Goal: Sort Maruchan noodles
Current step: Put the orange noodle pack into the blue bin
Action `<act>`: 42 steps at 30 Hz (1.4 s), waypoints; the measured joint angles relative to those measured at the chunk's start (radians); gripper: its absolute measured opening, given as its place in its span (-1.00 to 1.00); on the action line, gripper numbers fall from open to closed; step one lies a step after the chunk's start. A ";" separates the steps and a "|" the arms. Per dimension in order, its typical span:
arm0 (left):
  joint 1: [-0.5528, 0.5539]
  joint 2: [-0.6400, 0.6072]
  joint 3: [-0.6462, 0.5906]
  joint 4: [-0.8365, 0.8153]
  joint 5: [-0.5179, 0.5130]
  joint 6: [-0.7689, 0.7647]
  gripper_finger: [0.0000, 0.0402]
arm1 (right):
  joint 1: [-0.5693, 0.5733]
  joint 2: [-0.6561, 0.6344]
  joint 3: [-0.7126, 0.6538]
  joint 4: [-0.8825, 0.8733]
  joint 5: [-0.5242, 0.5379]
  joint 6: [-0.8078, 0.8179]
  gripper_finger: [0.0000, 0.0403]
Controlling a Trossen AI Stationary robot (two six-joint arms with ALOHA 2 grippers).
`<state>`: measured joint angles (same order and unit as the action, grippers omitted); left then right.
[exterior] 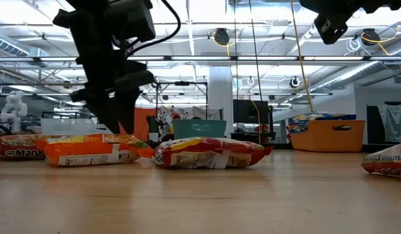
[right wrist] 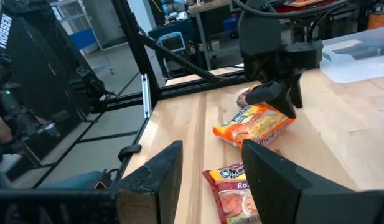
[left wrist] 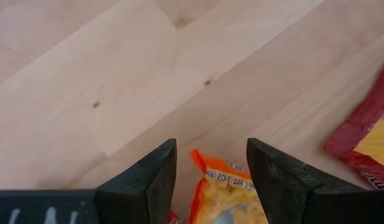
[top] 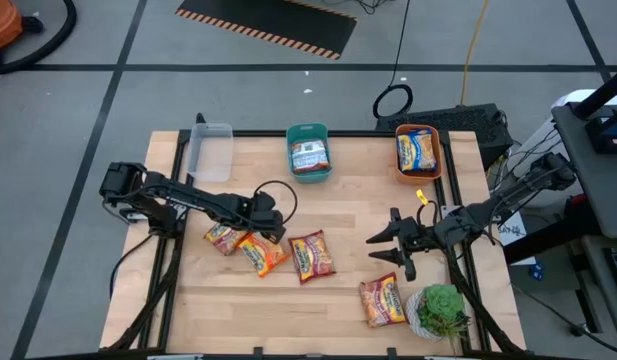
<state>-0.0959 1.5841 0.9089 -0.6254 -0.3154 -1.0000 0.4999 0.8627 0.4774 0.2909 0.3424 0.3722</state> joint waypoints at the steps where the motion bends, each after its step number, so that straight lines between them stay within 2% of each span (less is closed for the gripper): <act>1: 0.000 0.000 0.000 -0.003 0.000 -0.002 0.00 | 0.000 0.000 0.000 0.000 0.000 -0.005 -0.21; 7: 0.003 0.000 -0.050 0.022 0.000 -0.050 0.00 | 0.000 0.000 0.000 0.000 0.001 -0.023 -0.21; 17: 0.033 -0.002 -0.179 0.236 0.075 -0.051 0.00 | 0.000 0.000 0.000 0.003 0.002 -0.044 -0.21; 25: 0.032 -0.002 -0.185 0.256 0.102 -0.065 -0.02 | 0.000 0.000 0.000 0.016 0.003 -0.070 -0.21; 28: 0.026 -0.002 -0.185 0.262 0.111 -0.065 -0.16 | 0.000 0.000 0.000 0.021 0.003 -0.074 -0.21; 37: 0.022 0.000 -0.182 0.266 0.143 0.005 -0.94 | 0.000 0.000 0.000 0.023 0.003 -0.082 -0.21; 42: 0.009 0.002 -0.127 0.267 0.157 0.066 -0.98 | 0.000 0.000 0.000 0.028 0.003 -0.105 -0.21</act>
<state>-0.0874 1.5864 0.7819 -0.3582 -0.1581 -0.9343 0.4995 0.8623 0.4778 0.3185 0.3450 0.2676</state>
